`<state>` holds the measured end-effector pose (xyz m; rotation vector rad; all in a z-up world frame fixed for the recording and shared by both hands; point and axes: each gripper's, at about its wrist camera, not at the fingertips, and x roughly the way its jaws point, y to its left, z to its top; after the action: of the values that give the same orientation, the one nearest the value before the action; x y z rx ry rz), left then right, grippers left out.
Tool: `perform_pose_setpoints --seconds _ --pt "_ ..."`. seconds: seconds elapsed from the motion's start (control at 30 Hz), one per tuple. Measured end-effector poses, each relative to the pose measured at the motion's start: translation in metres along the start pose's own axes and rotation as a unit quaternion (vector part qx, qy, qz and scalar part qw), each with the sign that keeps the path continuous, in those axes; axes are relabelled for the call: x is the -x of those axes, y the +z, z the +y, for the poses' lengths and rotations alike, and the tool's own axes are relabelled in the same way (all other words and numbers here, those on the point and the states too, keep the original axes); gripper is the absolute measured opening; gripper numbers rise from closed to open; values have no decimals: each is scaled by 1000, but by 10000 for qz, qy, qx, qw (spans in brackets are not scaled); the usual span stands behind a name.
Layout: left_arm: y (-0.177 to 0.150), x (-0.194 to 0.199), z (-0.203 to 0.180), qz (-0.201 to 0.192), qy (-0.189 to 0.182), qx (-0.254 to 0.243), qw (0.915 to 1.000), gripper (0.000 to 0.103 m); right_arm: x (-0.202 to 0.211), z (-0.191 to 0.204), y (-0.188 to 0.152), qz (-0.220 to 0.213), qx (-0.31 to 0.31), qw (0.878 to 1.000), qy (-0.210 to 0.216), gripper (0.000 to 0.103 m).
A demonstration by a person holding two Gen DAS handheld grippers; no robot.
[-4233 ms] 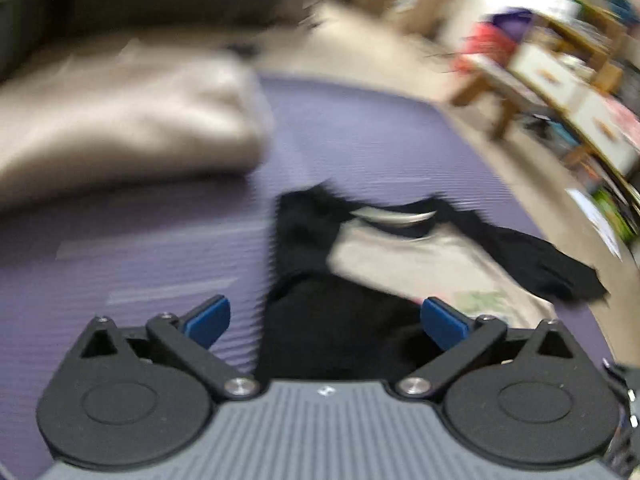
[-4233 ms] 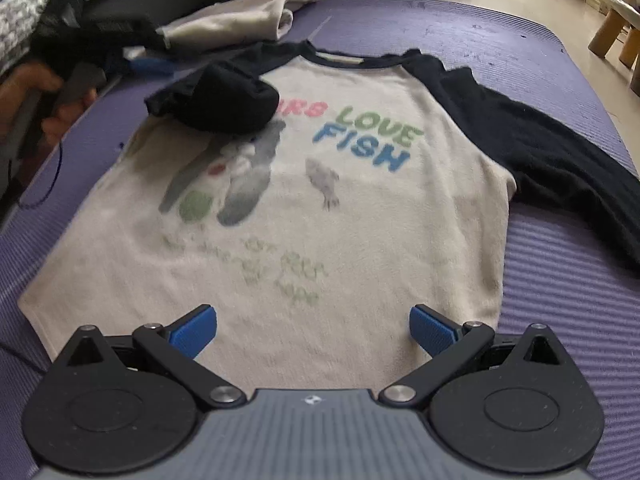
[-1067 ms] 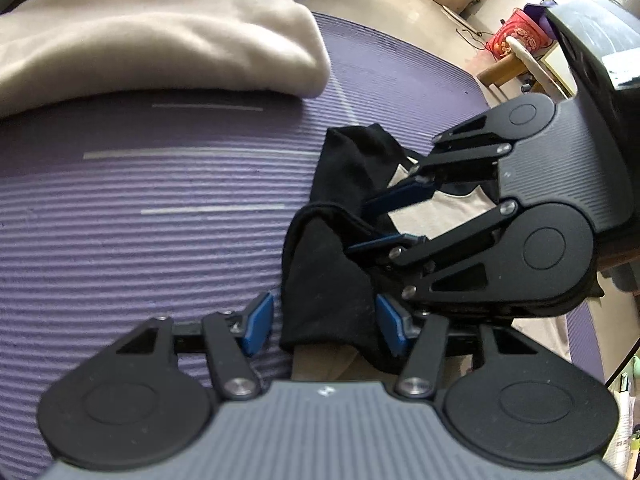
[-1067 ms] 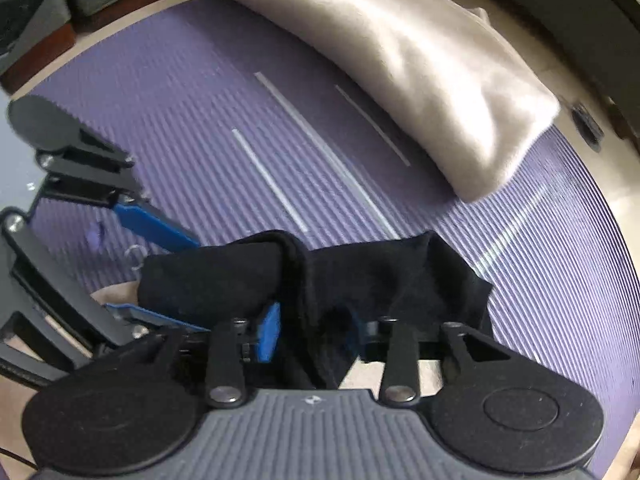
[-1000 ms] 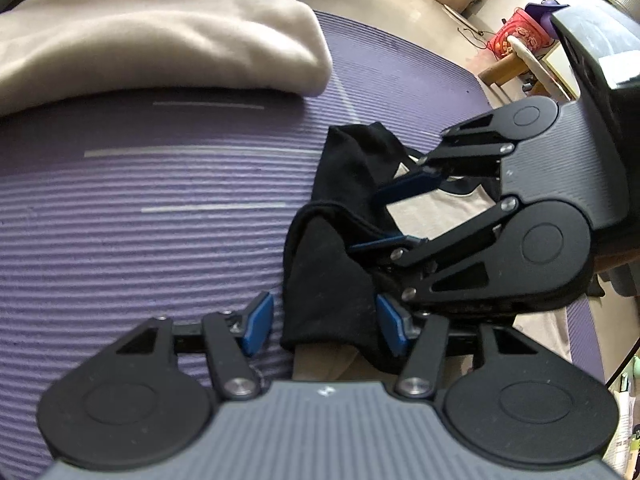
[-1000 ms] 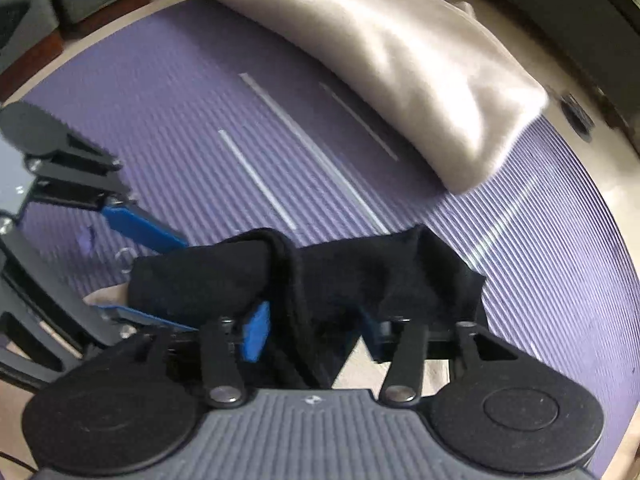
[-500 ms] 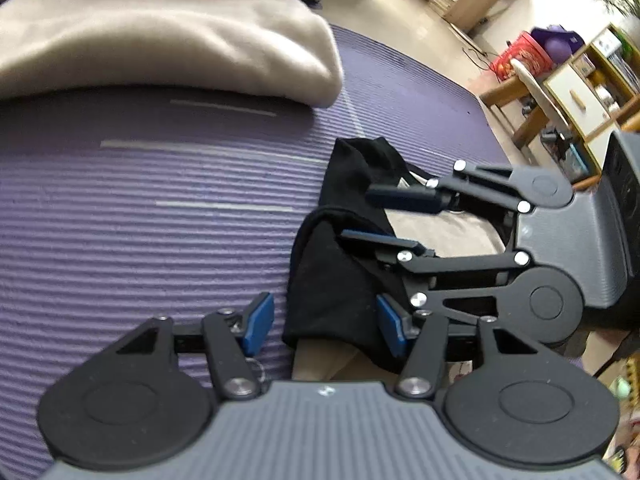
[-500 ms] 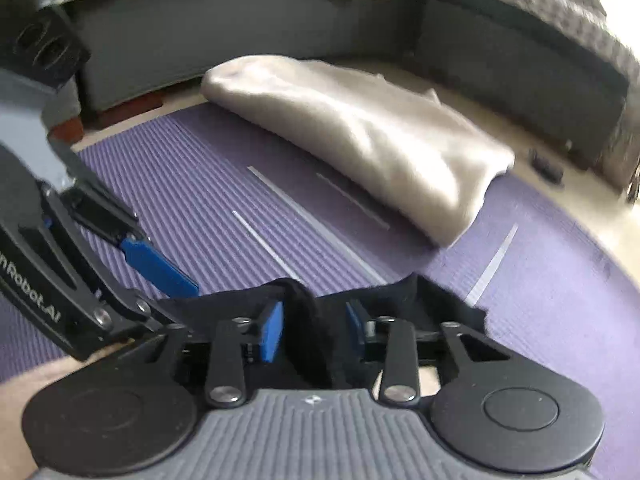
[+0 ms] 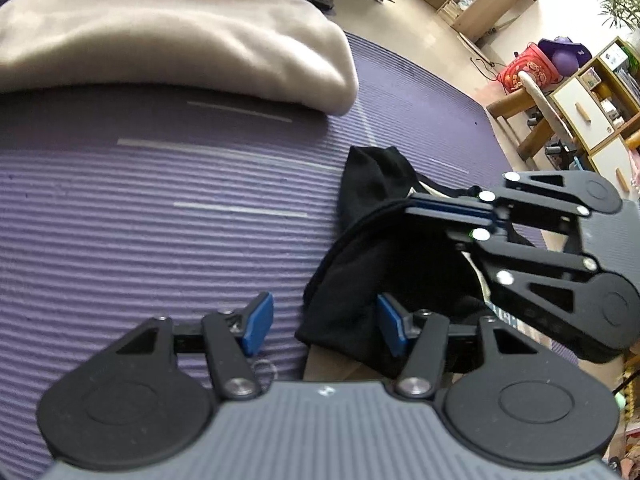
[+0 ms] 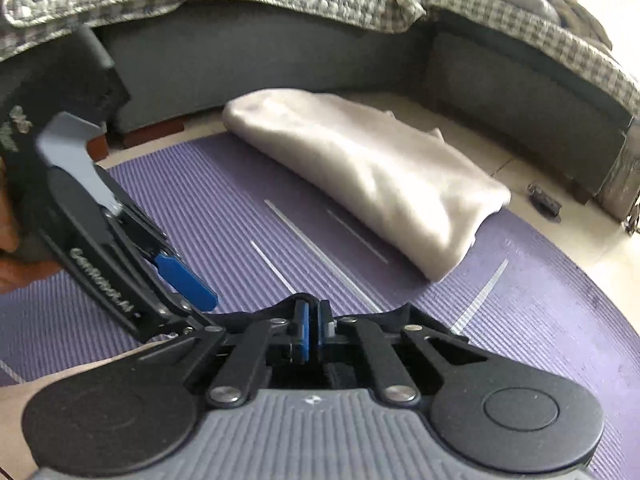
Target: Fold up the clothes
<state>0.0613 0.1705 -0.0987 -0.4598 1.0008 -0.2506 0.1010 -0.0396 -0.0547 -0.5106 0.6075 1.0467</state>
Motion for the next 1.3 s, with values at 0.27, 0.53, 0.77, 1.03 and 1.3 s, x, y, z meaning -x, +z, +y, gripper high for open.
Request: perform_pose_setpoints --seconds 0.27,0.53,0.77,1.03,1.3 --pt "9 7 -7 -220 -209 -132 9995 71 31 -8 1 -489 -168 9986 -86 2" --pt "18 7 -3 -318 -707 221 9967 72 52 -27 17 -1170 -684 9908 -21 2" --pt "31 4 -7 -441 -944 120 9945 85 64 -39 35 -1605 -1029 9812 290 2" --pt "32 30 0 -1084 -676 241 9915 3 57 -38 44 -1594 -1215 9791 353 8" --pt "38 59 -16 -1908 1816 -1088 9585 3 24 -36 34 -58 -888 9957 -249 31"
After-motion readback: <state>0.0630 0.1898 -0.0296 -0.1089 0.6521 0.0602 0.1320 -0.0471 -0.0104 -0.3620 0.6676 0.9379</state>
